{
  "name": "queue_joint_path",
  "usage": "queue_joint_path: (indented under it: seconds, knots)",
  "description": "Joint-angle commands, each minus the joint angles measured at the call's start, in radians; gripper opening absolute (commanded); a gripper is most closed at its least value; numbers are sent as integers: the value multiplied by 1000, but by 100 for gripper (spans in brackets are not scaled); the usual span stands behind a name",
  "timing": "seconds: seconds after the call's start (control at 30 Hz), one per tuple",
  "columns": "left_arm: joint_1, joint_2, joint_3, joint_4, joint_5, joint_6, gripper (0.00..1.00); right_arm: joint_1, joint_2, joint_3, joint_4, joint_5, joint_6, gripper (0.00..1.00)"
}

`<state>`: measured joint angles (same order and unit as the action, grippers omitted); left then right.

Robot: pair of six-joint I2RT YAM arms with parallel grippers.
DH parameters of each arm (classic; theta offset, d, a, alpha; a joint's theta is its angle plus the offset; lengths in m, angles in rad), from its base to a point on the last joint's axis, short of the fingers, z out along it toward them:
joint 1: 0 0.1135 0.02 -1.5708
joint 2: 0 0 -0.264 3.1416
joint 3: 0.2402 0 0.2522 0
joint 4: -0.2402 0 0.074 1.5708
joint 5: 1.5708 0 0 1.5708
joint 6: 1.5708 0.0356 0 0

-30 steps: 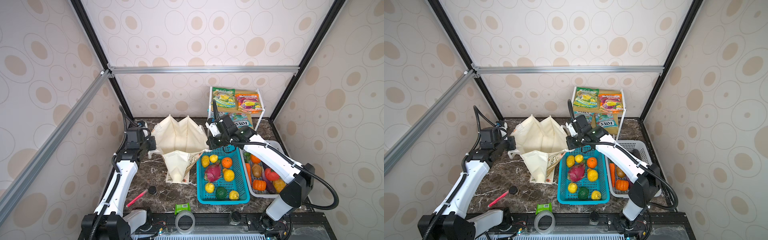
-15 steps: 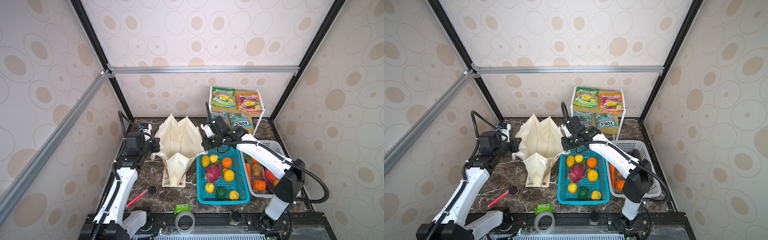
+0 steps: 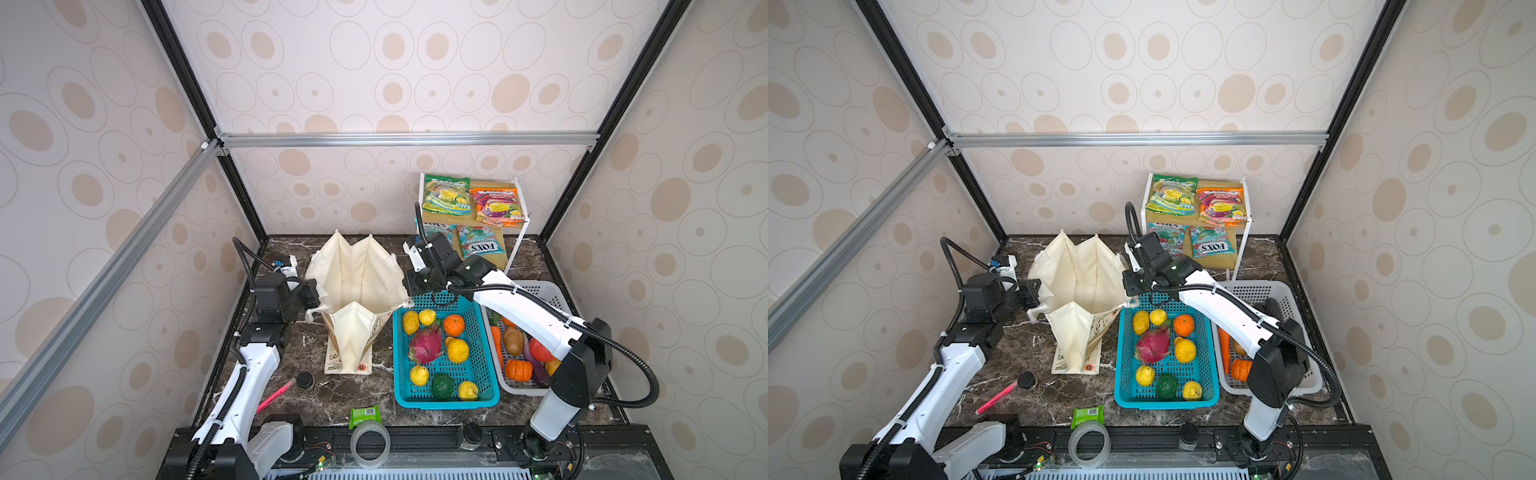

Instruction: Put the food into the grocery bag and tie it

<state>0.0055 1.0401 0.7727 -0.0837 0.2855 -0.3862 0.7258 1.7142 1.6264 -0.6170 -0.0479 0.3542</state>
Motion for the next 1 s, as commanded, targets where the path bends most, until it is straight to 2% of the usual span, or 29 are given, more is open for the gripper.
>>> queue_joint_path:
  seconds: [0.0,0.13,0.33,0.5,0.6,0.63,0.77,0.83,0.97]
  knots:
    - [1,-3,45,-62,31,13,0,20,-65,-71,46,27,39,10]
    - [1,-3,43,-55,94,-38,0,38,-115,-126,100,-12,102,9]
    - [0,10,86,-174,46,2,0,56,-121,-123,105,-32,116,11]
    - [1,9,116,-228,114,10,0,56,-101,-69,45,-69,94,10]
    - [1,34,118,-221,127,32,0,56,-100,-60,10,-52,85,13]
    - [1,45,123,-216,134,38,0,56,-110,-69,11,-37,86,19]
    - [1,77,148,-222,142,54,0,54,-202,-150,54,26,79,58]
    - [1,66,142,-212,142,61,0,54,-256,-166,35,66,82,100]
    - [1,52,144,-235,171,71,0,52,-371,-215,-28,187,150,100]
